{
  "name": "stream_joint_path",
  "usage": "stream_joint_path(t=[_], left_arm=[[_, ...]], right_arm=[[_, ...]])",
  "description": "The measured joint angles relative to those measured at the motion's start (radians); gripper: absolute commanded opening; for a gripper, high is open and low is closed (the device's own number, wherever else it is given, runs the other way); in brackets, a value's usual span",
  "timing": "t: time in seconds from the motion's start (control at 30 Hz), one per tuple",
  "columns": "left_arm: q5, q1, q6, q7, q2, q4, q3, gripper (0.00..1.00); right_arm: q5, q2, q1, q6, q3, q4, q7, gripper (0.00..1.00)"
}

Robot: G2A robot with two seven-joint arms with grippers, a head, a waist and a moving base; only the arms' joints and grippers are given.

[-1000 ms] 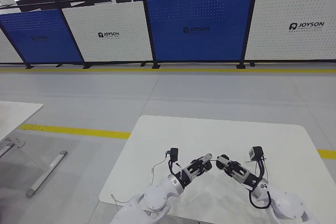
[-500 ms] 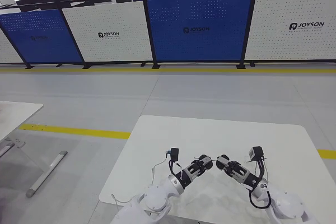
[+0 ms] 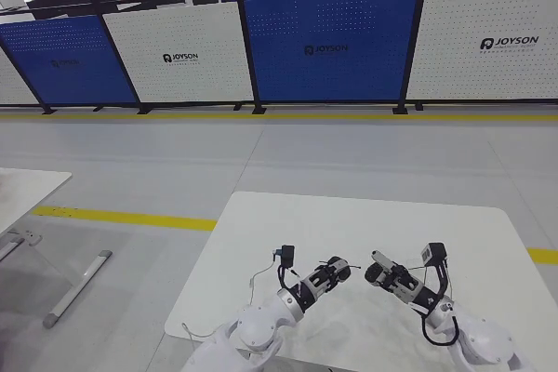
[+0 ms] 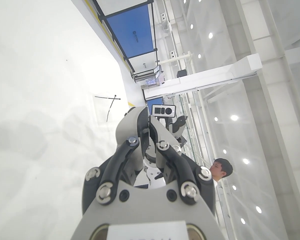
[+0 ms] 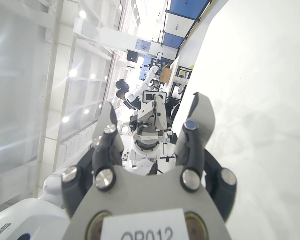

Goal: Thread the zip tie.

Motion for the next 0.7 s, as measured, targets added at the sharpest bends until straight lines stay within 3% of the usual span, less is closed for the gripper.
stream_joint_path(t=[0.13, 0.2, 0.5, 0.6, 0.7], left_arm=[[-0.074, 0.032, 0.081, -0.092, 0.013, -0.041, -0.045, 0.0], [-0.121, 0.036, 0.099, -0.125, 0.014, -0.047, -0.05, 0.0], [-0.113, 0.036, 0.094, -0.107, 0.013, -0.043, -0.048, 0.0], [-0.139, 0.037, 0.07, -0.096, 0.011, -0.037, -0.049, 0.0], [-0.165, 0.048, 0.022, -0.104, 0.013, -0.061, -0.063, 0.0]], right_arm=[[0.032, 0.008, -0.03, -0.017, 0.043, -0.008, 0.023, 1.0], [0.033, 0.008, -0.031, -0.017, 0.044, -0.008, 0.025, 1.0], [0.032, 0.008, -0.03, -0.017, 0.043, -0.008, 0.024, 1.0], [0.032, 0.008, -0.03, -0.017, 0.043, -0.008, 0.024, 1.0], [0.032, 0.008, -0.03, -0.017, 0.043, -0.008, 0.024, 1.0]])
